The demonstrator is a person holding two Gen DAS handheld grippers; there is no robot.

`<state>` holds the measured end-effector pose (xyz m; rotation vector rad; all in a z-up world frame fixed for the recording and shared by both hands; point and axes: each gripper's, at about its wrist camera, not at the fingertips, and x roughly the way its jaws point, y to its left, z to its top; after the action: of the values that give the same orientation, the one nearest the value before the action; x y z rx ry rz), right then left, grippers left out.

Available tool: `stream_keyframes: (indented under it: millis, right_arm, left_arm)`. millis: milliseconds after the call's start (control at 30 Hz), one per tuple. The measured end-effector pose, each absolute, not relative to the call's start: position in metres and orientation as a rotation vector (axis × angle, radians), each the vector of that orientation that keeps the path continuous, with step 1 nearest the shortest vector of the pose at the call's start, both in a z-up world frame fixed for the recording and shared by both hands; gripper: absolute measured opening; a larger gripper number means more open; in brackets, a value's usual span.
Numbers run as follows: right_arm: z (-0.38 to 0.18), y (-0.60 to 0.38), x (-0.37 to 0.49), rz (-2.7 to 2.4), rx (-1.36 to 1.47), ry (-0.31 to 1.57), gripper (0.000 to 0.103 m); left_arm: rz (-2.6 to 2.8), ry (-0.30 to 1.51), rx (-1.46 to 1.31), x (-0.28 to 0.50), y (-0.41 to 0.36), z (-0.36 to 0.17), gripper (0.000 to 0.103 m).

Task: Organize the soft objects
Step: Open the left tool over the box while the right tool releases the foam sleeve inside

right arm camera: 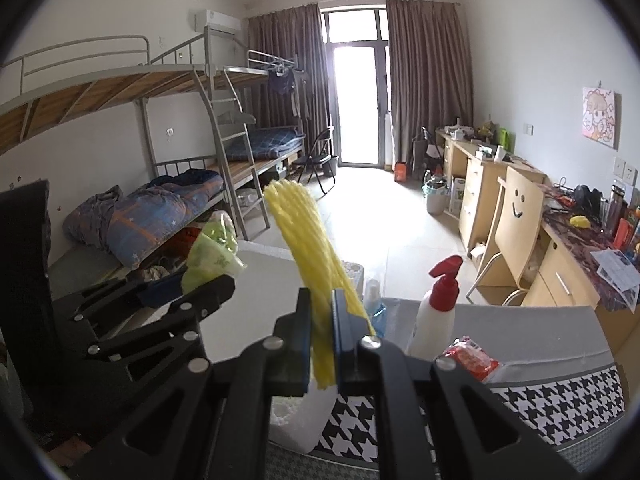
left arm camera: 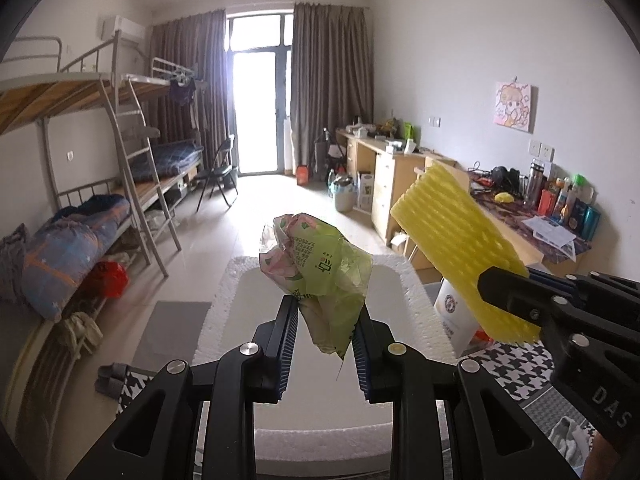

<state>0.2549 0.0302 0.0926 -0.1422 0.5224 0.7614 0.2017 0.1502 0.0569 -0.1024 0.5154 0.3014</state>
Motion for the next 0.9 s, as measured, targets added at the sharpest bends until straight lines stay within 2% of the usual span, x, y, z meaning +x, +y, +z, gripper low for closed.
stream_keyframes:
  millis: [200,267,333,400,600,900]
  right_arm:
    - [0.093,0.032,0.255,0.760,-0.153,0.530,0.012]
    - [0.093,0.032,0.256,0.757,-0.152,0.528,0.012]
    - [0.094,0.032,0.257,0.753,-0.152,0.528,0.012]
    - [0.094,0.032,0.257,0.749,-0.149,0.528,0.012]
    - [0.094,0.034,0.260,0.744,-0.148,0.531,0.012]
    - [0.090,0.045,0.261,0.772,-0.160,0.549,0.012]
  left_arm:
    - [0.295,0.550,-0.097,0.207,0.152,0.052,0.031]
    - [0.305,0.563,-0.095,0.209,0.153,0.050,0.040]
    - [0.308,0.561,-0.110,0.207,0.155,0.050,0.068]
    - [0.322,0.542,-0.121,0.204,0.157,0.051,0.080]
    - [0.352,0.517,-0.128,0.195,0.160,0.056,0.091]
    - [0.393,0.490,-0.135,0.185,0.166,0.058,0.099]
